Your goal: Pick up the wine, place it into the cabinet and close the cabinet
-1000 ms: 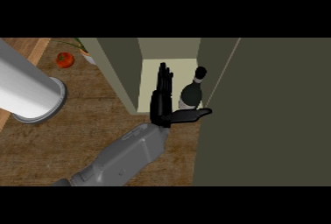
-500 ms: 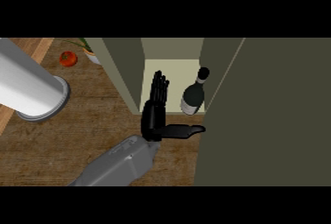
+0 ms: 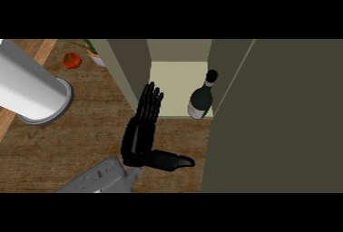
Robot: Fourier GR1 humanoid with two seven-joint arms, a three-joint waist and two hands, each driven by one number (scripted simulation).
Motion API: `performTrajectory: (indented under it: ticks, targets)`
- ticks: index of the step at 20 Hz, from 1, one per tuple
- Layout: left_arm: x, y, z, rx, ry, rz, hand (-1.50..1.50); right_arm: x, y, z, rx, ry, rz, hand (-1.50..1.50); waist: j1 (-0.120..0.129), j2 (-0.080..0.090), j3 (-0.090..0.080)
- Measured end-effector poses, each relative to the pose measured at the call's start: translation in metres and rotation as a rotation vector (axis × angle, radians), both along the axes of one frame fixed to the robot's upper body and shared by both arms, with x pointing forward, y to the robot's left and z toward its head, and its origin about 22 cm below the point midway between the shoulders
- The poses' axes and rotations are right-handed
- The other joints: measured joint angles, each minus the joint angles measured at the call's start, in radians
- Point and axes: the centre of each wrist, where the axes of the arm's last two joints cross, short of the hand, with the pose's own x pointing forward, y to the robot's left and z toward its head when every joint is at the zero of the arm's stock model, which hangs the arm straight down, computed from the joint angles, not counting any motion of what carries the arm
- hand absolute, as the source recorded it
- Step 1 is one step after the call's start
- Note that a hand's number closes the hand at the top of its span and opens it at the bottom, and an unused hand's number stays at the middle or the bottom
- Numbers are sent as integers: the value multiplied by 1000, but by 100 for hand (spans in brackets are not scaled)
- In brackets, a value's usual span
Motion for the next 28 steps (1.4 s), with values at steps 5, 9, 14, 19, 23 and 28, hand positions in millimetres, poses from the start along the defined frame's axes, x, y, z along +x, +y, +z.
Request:
performTrajectory:
  ticks: [5, 9, 14, 19, 23, 28]
  targets:
    - [-23, 27, 8, 3, -14, -55, -150, -6, -1, -3, -71, 5, 80, 150, 0, 0, 0]
    - [-39, 56, 19, -5, -22, -96, 150, -8, -1, -3, -148, -12, 151, 150, 1, -1, 0]
    - [-58, 88, 27, -9, -26, -117, 150, -12, 9, -11, -182, 29, 256, 150, 0, -1, 0]
    - [-73, 122, 40, -12, -17, -107, 150, -17, 31, -14, -157, 66, 376, 150, 5, -2, -1]
    - [-84, 149, 43, -13, -21, -78, -150, -26, 56, -16, -123, 104, 498, 150, 5, -3, -1]
    - [-103, 176, 43, -35, -21, -34, -150, -37, 89, -11, -100, 135, 605, 150, 10, -6, -2]
